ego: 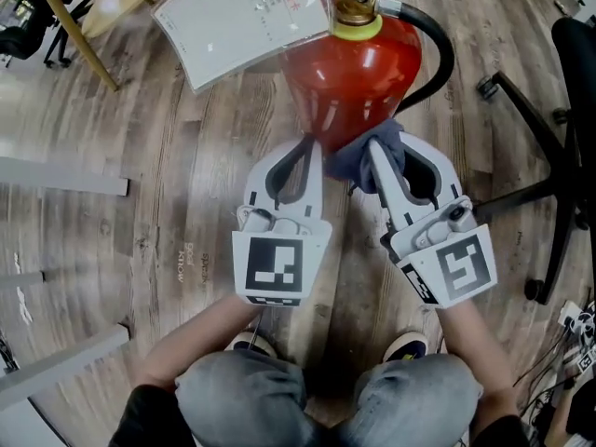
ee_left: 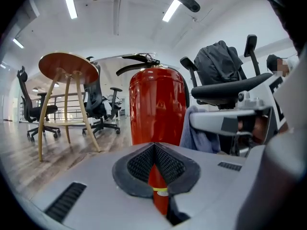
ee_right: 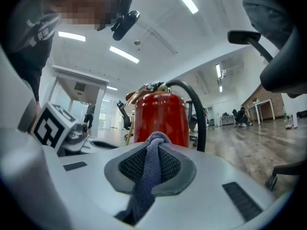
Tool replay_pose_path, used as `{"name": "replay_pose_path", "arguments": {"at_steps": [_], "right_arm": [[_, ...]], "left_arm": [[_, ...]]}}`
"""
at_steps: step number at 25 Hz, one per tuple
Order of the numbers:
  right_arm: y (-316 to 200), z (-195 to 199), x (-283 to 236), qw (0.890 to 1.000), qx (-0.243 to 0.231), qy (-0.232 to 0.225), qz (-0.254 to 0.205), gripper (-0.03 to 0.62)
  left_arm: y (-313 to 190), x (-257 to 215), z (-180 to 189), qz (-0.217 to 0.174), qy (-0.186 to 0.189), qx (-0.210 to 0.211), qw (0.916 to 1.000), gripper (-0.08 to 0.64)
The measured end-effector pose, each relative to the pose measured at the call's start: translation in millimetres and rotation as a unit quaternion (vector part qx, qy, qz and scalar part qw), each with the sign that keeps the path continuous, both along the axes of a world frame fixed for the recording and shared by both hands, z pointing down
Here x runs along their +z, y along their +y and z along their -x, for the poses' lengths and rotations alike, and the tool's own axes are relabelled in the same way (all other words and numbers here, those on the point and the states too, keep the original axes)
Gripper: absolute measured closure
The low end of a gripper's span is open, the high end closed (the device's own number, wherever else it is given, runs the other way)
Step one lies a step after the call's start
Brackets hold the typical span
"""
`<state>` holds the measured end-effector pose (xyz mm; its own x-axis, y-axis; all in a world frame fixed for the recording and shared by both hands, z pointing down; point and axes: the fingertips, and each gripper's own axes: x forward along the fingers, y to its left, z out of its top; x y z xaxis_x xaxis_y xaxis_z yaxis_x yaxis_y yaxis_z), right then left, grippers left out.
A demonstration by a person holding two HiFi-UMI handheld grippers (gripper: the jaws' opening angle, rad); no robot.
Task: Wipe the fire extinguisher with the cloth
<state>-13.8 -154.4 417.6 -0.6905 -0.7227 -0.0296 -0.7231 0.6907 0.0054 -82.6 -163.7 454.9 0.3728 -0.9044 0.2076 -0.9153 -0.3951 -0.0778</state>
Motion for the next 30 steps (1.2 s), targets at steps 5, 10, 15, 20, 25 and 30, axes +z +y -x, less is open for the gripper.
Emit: {"name": "replay_pose_path", "arguments": {"at_steps": [5, 10, 15, 20, 25, 30], "right_arm": [[6.3, 11.6, -12.5, 0.999, -0.005, 0.044, -0.026, 0.56], [11.1, 25.9, -50.4, 0.995, -0.027, 0.033, -0.087, 0.56], [15.0, 45.4, -7.9, 0.994, -0.054, 0.08, -0.048, 0.56], [13.4, 55.7, 28.1, 0.995, -0.047, 0.086, 0.027, 0.56], [18.0, 54.3, -67.6, 0.998, -0.036, 0.052, -0.021, 0.56], [17.5, 61.7, -69.7, 0.995, -0.043, 0.077, -0.047, 0.56]], "left_arm": [[0.3, -1.0, 3.5, -0.006, 0.007, -0.003, 1.0, 0.55], [-2.4, -4.4, 10.0, -0.008, 0.013, -0.01, 0.9998, 0.55], [-2.7, -5.7, 8.9, -0.008, 0.014, -0.008, 0.9998, 0.549], [4.9, -4.3, 10.3, -0.004, 0.011, -0.005, 0.9999, 0.549], [8.1, -7.3, 19.7, -0.01, 0.012, -0.012, 0.9998, 0.549], [11.9, -19.1, 17.3, -0.028, 0.014, -0.004, 0.9995, 0.55]]}}
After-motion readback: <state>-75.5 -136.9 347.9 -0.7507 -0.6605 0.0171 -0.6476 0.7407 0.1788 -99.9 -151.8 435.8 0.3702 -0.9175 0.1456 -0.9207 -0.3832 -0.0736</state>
